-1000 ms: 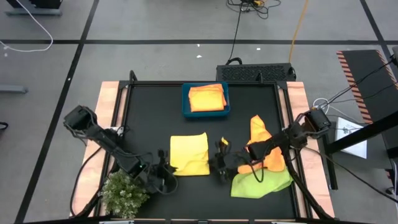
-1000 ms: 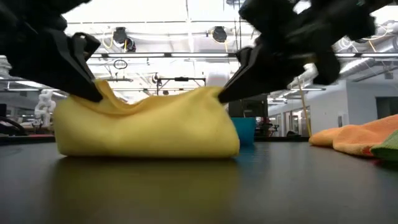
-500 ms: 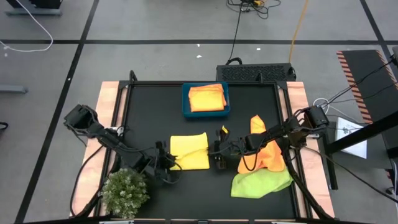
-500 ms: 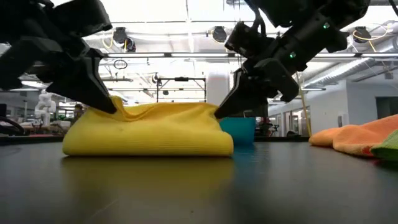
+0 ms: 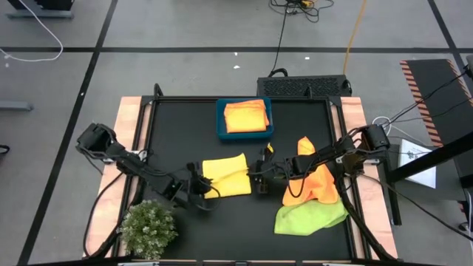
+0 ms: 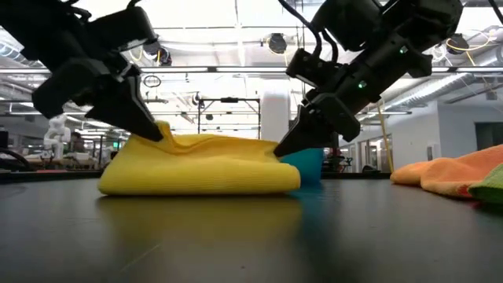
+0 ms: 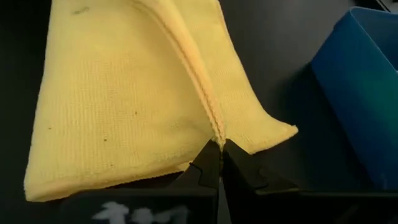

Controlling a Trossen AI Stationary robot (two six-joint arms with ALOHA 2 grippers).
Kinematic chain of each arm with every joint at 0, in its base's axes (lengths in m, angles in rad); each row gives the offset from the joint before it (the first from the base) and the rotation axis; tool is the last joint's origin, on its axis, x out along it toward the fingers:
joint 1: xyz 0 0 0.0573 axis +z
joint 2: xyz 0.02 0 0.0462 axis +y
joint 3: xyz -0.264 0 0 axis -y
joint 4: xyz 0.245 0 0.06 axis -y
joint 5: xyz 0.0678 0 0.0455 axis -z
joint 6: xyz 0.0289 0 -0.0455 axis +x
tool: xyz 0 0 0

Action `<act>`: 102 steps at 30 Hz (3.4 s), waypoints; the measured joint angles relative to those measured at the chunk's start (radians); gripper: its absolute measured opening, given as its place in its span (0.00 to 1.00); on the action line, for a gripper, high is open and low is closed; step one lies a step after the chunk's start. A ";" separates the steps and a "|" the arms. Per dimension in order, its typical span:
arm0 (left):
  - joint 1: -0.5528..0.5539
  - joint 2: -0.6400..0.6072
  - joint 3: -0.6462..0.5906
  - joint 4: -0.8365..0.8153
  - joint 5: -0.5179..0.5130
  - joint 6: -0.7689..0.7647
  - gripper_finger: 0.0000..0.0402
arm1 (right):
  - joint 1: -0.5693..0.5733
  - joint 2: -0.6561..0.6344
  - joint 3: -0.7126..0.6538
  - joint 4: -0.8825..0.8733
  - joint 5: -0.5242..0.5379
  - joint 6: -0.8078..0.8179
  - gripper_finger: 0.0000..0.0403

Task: Fold microfiber towels
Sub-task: Fold the yellow microfiber towel, then put the yellow microfiber towel into the blue bin

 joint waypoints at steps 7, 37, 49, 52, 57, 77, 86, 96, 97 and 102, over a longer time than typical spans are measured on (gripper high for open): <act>0.010 -0.150 -0.210 0.224 0.007 -0.009 0.00 | -0.001 0.000 -0.001 0.012 -0.002 -0.003 0.00; 0.355 -0.319 -0.425 0.440 0.243 0.128 0.00 | -0.087 0.078 -0.001 0.085 -0.002 0.000 0.00; 0.342 -0.319 -0.426 0.543 0.270 0.180 0.01 | -0.004 -0.039 -0.002 0.019 -0.003 0.058 0.00; 0.354 -0.319 -0.426 0.540 0.262 0.205 0.01 | 0.011 -0.057 -0.002 0.020 -0.003 0.069 0.00; 0.430 -0.319 -0.426 0.524 0.260 0.216 0.01 | -0.017 -0.046 -0.001 0.018 0.021 0.075 0.00; 0.583 -0.207 -0.426 0.640 0.377 0.264 0.15 | -0.113 0.036 -0.003 -0.030 0.065 0.142 0.01; 0.569 -0.237 -0.426 0.673 0.368 0.255 0.32 | -0.116 0.036 -0.003 -0.028 0.138 0.100 0.10; 0.395 -0.284 -0.419 0.762 0.379 0.268 0.33 | -0.093 -0.034 -0.003 -0.083 0.139 0.071 0.38; 0.373 -0.283 -0.419 0.783 0.379 0.276 0.32 | -0.081 -0.053 -0.003 -0.091 0.138 0.060 0.40; 0.290 -0.258 -0.418 0.845 0.353 0.278 0.27 | -0.018 -0.117 -0.002 -0.059 0.130 0.033 0.42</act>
